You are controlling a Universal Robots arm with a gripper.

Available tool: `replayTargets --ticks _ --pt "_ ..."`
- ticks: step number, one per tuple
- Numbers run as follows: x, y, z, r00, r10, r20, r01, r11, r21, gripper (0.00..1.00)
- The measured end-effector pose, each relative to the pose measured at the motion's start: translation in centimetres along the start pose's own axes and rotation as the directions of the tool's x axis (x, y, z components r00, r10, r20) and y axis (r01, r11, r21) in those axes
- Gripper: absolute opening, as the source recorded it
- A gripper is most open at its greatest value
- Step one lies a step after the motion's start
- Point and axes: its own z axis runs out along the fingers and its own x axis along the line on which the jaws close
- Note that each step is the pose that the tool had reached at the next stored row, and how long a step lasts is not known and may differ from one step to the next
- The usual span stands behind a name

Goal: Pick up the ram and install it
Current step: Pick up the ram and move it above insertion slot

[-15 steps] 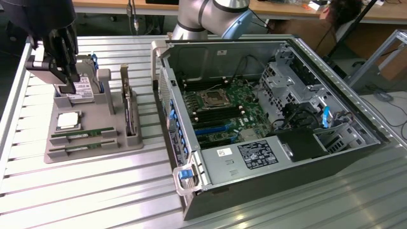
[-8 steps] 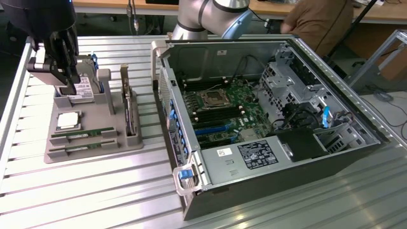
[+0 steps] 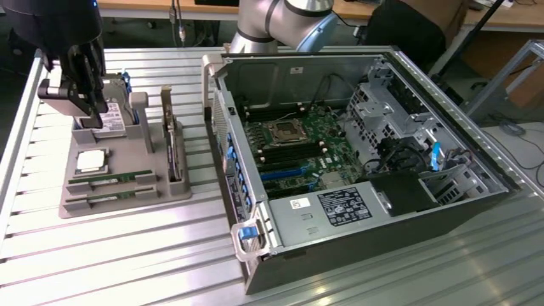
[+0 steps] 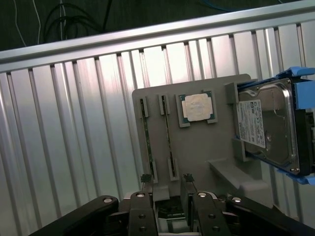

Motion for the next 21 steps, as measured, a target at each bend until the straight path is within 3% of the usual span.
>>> replayTargets --ticks 17,21 --pt "0.00 -0.01 0.63 1.0000 0.000 -0.0002 0.000 1.0000 0.0000 0.36" --pt "0.00 -0.02 0.72 1.0000 0.000 -0.0042 0.000 1.0000 0.0006 0.36"
